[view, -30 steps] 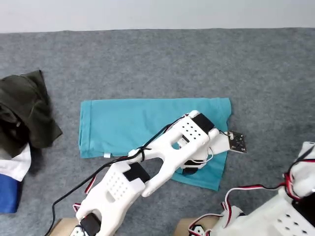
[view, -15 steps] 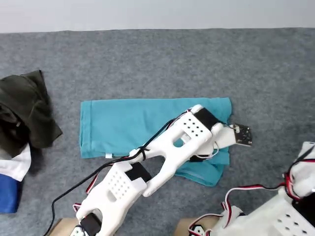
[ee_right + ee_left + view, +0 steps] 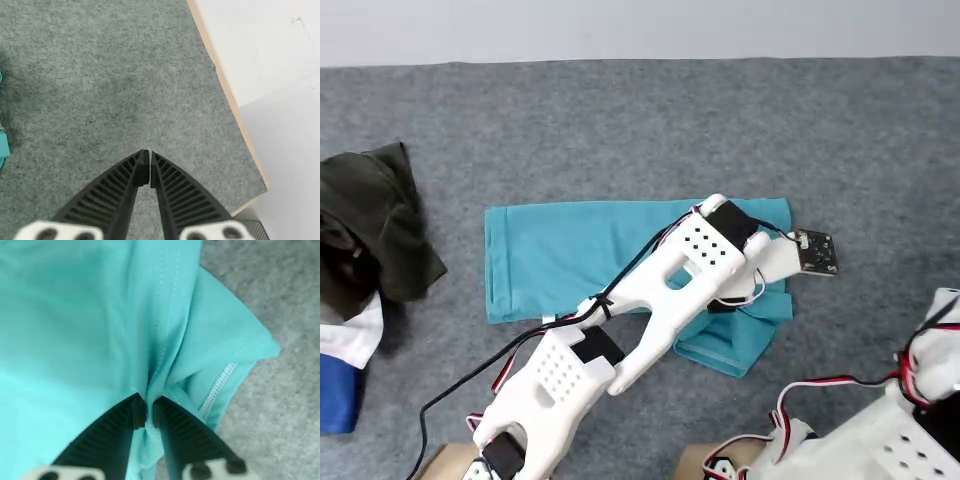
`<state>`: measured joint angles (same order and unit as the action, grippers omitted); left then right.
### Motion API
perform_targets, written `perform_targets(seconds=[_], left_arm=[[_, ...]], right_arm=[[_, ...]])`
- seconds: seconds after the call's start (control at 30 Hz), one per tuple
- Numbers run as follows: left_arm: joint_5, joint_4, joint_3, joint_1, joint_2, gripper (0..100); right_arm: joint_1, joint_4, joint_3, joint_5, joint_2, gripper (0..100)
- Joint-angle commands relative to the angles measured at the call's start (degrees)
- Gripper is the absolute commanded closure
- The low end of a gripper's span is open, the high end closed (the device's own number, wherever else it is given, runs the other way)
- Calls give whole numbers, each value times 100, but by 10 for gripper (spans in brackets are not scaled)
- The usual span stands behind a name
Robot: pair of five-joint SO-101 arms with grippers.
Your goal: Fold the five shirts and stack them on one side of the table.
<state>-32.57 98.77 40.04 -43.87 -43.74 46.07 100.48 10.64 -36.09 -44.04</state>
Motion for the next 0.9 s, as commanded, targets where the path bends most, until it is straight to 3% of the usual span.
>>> perform_targets(seconds=[0.0, 0.87], left_arm=[[62, 149, -22, 26, 44, 889], [325, -404, -22, -404, -501, 882]], right_arm=[[22, 224, 26, 44, -75, 988], [22, 224, 18, 35, -75, 988]])
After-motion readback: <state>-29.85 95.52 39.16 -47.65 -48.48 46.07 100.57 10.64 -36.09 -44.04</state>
